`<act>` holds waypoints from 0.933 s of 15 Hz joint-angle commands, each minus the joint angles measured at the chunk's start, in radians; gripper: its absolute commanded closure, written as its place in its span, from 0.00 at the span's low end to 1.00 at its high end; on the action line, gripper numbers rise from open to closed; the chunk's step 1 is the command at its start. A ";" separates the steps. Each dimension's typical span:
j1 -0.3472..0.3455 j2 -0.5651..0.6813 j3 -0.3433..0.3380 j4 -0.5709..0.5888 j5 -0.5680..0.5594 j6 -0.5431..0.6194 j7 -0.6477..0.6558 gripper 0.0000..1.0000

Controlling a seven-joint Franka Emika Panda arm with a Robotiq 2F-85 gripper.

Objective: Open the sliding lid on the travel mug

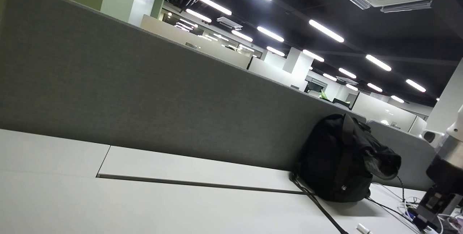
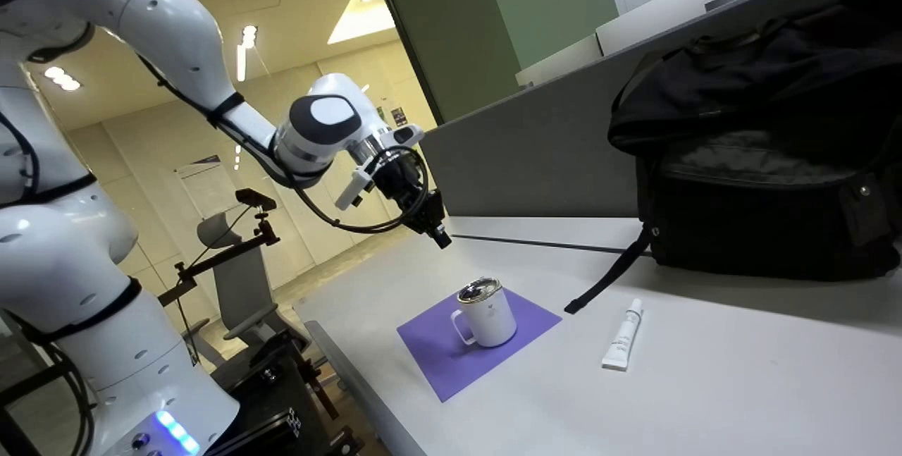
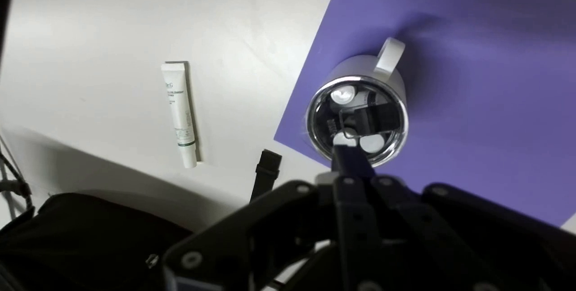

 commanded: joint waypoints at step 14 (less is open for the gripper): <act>0.213 0.366 -0.195 0.161 0.085 0.121 -0.020 1.00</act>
